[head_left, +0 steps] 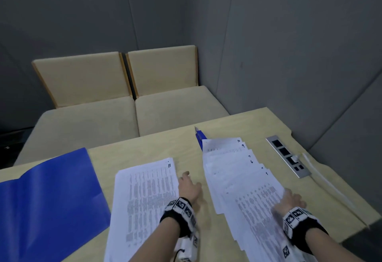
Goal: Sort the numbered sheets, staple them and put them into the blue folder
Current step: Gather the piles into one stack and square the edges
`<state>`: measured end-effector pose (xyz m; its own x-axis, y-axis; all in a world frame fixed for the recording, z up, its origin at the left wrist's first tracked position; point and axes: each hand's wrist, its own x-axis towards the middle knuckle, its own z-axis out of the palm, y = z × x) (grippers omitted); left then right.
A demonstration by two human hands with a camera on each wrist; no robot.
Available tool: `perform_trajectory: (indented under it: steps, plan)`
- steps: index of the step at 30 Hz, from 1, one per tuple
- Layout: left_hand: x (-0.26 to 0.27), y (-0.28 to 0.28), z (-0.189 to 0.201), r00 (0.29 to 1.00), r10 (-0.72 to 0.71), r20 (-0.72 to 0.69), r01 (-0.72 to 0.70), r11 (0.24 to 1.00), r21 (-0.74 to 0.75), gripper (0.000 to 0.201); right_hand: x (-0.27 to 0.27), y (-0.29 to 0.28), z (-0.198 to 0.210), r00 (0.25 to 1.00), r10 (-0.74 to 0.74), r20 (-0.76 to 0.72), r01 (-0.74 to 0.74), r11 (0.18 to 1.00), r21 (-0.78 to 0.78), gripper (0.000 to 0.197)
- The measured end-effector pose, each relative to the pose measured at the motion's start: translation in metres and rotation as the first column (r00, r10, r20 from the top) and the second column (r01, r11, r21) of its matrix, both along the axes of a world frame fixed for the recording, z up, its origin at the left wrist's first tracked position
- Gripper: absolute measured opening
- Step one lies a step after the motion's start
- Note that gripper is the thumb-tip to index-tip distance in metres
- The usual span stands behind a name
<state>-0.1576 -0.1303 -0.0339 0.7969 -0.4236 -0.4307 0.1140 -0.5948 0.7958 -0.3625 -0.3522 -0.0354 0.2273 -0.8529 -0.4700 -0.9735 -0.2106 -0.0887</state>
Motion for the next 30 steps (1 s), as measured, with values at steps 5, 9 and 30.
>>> perform_trajectory:
  steps: [5, 9, 30]
  plan:
    - [-0.003, -0.046, -0.011, 0.956, 0.133, -0.263, -0.162, 0.983, -0.089, 0.081, -0.007, -0.024, -0.004, 0.999, -0.034, -0.006, 0.034, 0.994, 0.104, 0.101]
    - [-0.009, -0.066, -0.015, 0.945, 0.148, -0.292, -0.168, 0.985, -0.044, 0.074, 0.007, -0.025, -0.01, 0.996, -0.018, 0.088, 0.011, 0.996, 0.084, 0.097]
    - [-0.007, -0.043, 0.047, 0.982, -0.041, 0.182, 0.098, 0.943, -0.319, 0.059, 0.067, -0.019, 0.026, 0.605, -0.502, 0.619, -0.063, 0.744, 0.665, 0.031]
